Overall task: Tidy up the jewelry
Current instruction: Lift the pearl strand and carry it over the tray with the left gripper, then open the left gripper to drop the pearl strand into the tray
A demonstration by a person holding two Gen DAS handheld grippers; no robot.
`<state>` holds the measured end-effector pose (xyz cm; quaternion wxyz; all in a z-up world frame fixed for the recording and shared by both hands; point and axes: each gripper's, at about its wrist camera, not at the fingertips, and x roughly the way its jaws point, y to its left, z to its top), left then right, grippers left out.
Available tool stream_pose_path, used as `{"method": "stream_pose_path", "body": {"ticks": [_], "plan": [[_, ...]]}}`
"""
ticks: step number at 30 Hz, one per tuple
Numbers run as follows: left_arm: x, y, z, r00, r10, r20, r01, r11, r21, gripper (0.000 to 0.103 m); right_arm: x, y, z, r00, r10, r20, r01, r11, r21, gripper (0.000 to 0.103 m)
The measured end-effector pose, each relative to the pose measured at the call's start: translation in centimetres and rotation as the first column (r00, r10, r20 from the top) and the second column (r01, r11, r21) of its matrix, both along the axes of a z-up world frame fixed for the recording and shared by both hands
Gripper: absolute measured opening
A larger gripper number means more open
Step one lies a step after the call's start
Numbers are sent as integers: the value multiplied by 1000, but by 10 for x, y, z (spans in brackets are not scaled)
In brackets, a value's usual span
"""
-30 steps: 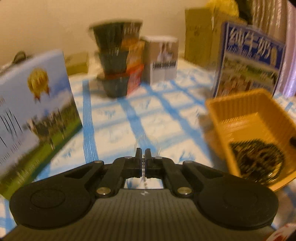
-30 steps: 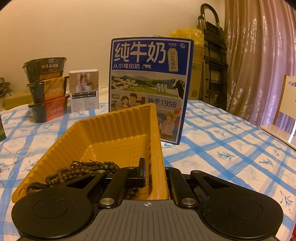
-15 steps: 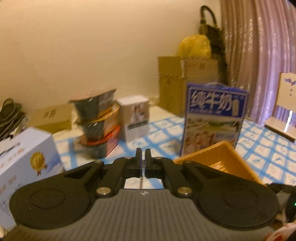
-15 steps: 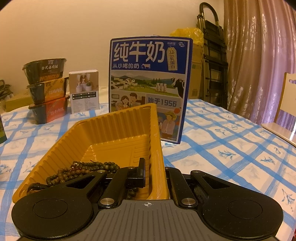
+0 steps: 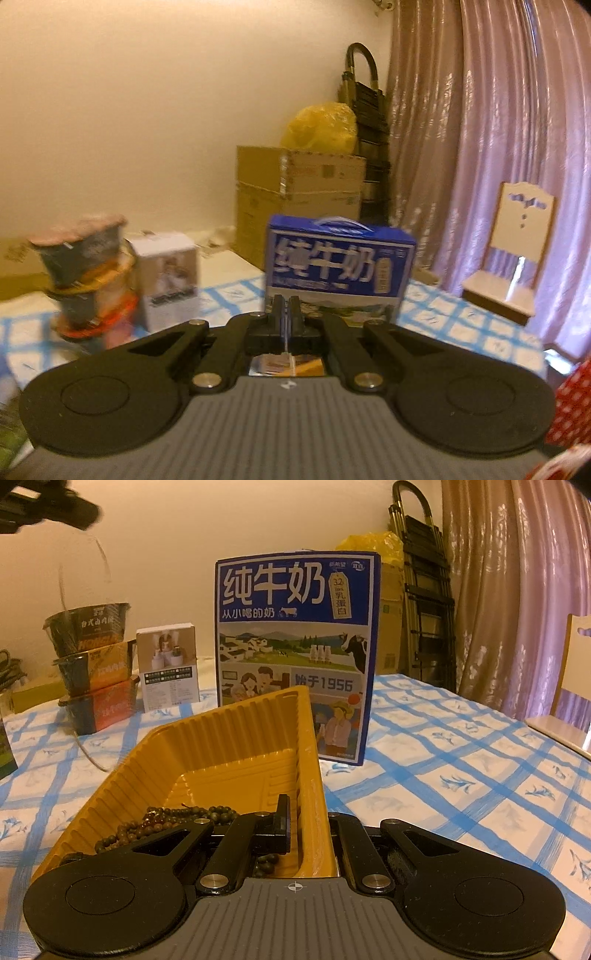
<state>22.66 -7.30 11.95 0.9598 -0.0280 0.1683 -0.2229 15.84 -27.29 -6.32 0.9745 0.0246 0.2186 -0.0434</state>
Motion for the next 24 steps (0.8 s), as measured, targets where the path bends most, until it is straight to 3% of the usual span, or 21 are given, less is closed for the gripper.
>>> {"method": "stream_pose_path", "body": {"ticks": [6,14,19,24], "plan": [[3,-24,-45,988,-71,-134,65,997,-49,0,0,-1,0,1000,0,0,0,1000,7,6],[-7,-13,-102,956,-28,-293,14,999,-48,1,1,-2,-1,1000,-3,-6,3,1000,6,6],[-20,7,-120,940,27,-341,-43,998,-40,1,2,-2,-2,1000,-2,-7,2,1000,6,6],[-30,23,-126,940,87,-331,-88,996,11,1,4,-3,-3,1000,9,-6,-9,1000,14,6]]}}
